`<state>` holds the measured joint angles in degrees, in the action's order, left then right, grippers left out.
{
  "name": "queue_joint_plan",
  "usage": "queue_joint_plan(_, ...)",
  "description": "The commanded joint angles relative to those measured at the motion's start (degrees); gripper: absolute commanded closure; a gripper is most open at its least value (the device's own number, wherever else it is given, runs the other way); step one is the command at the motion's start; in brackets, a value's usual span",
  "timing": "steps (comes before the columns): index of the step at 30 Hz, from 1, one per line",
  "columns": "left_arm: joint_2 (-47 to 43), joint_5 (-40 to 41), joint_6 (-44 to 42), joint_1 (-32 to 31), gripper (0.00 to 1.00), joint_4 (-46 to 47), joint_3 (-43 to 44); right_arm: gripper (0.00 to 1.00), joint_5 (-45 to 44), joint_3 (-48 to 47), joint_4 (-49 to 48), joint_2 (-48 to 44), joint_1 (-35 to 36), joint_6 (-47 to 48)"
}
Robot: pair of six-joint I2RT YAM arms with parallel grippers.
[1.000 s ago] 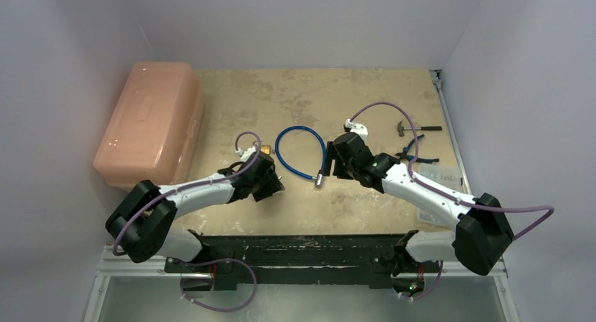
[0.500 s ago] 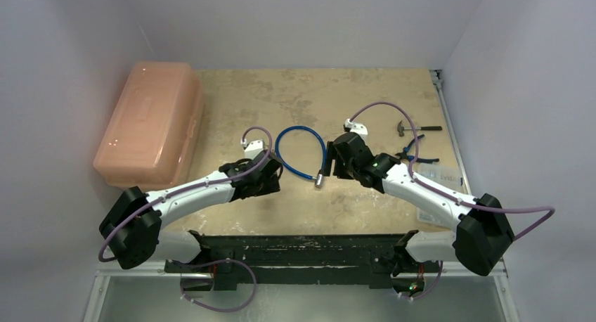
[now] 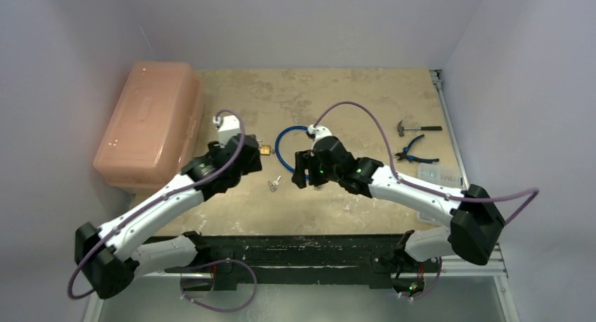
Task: Unlock with the key
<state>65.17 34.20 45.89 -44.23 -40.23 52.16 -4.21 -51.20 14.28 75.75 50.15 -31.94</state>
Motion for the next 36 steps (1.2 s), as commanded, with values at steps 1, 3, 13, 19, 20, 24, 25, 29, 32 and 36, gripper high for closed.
queue_joint_plan(1,-9.7,8.7,-12.1,4.6,0.18,-4.2,3.5,0.31,0.0,-6.3,-2.0,5.7,3.2,0.7)
queue_joint_plan(3,-13.5,10.0,-15.4,6.1,0.11,-3.6,2.2,0.33,-0.8,-8.9,-1.5,9.4,5.3,0.7)
queue_joint_plan(13,-20.1,13.4,-16.0,7.0,0.07,-3.2,-0.6,0.37,-7.6,-25.8,7.5,26.6,13.2,1.7)
queue_joint_plan(19,-22.1,12.8,-16.8,7.0,0.07,-2.2,-1.4,0.39,-13.3,-33.6,14.7,35.2,14.8,1.4)
queue_joint_plan(20,-22.3,12.8,-17.0,7.0,0.07,-2.0,-1.5,0.39,-14.0,-34.5,15.4,36.5,14.9,1.3)
queue_joint_plan(24,-22.5,12.3,-17.4,7.0,0.07,-1.8,-1.7,0.40,-15.9,-37.5,17.6,39.9,15.0,0.6)
queue_joint_plan(25,-22.5,12.3,-17.4,7.0,0.08,-1.8,-1.7,0.41,-16.3,-38.3,18.3,40.6,15.0,0.4)
queue_joint_plan(29,-22.5,12.0,-17.7,7.0,0.08,-1.4,-1.8,0.42,-17.6,-40.9,20.3,43.4,15.0,0.3)
queue_joint_plan(32,-22.5,11.8,-17.9,7.0,0.08,-1.3,-1.8,0.44,-17.9,-41.6,20.9,44.8,15.0,0.1)
queue_joint_plan(36,-22.4,11.7,-17.9,7.0,0.08,-1.2,-2.0,0.46,-19.5,-41.7,20.7,45.8,15.0,0.7)
